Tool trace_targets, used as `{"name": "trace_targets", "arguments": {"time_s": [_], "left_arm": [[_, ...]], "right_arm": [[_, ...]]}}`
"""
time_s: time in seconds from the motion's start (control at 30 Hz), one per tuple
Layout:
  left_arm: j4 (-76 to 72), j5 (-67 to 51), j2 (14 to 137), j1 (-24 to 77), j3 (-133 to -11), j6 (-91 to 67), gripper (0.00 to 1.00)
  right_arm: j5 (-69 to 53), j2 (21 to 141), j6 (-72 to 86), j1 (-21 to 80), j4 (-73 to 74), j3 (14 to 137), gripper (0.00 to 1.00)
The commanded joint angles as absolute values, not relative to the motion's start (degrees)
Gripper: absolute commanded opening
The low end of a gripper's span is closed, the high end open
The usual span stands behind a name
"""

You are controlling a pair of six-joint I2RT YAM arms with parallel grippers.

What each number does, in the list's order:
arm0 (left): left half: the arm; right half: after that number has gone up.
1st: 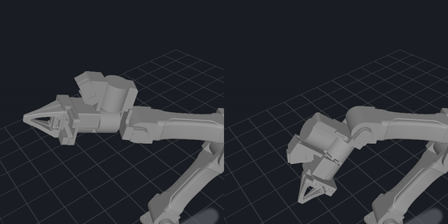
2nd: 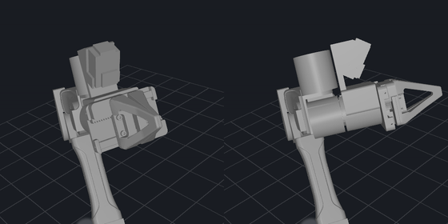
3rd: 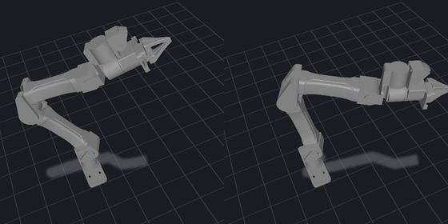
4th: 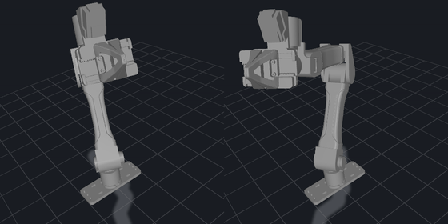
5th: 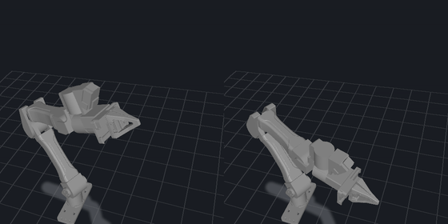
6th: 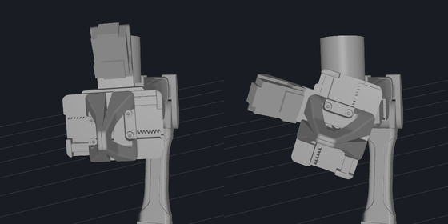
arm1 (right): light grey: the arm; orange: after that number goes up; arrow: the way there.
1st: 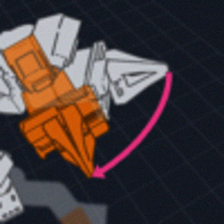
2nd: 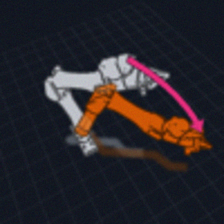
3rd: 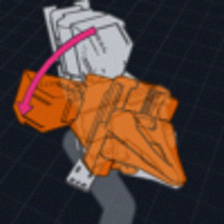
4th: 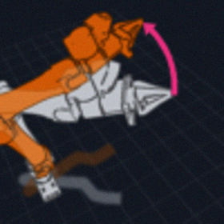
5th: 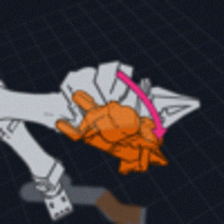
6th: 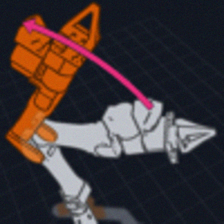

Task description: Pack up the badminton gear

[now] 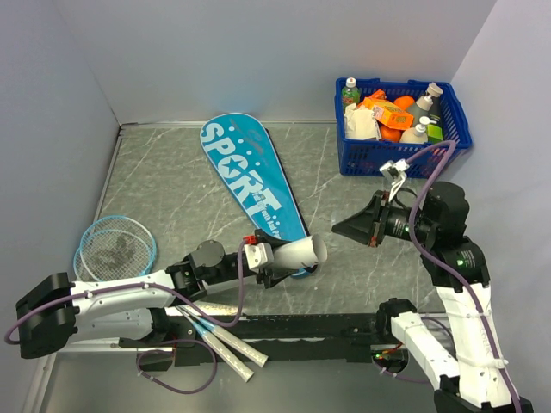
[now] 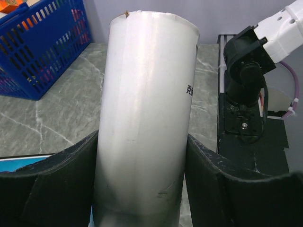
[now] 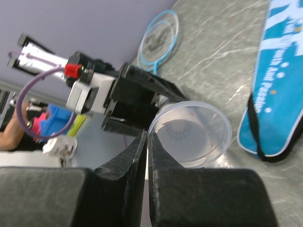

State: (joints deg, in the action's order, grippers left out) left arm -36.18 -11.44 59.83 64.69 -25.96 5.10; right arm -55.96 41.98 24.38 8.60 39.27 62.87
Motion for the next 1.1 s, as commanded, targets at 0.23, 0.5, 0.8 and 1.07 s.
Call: {"name": "trace_targets", "arguments": {"time_s": [0.23, 0.5, 0.8, 1.07], "left_arm": [[-40.25, -14.68, 58.54, 65.57, -25.22, -0.70, 0.01], [-40.08, -14.15, 58.71, 65.65, -25.22, -0.62, 0.01], [-39.99, -13.80, 58.62, 65.65, -25.14, -0.62, 0.01], [-39.90, -13.54, 58.45, 65.65, -25.14, -0.62, 0.01]], "right_arm": [[-58.89, 41.31, 22.76, 14.41, 39.90, 58.10, 0.09], [-56.69, 41.13, 22.94, 17.49, 40.25, 56.60, 0.08], [-55.20, 42.27, 24.61, 20.56, 37.53, 55.02, 0.08], [-53.88, 42.71, 26.45, 23.73, 35.33, 54.76, 0.07]]}}
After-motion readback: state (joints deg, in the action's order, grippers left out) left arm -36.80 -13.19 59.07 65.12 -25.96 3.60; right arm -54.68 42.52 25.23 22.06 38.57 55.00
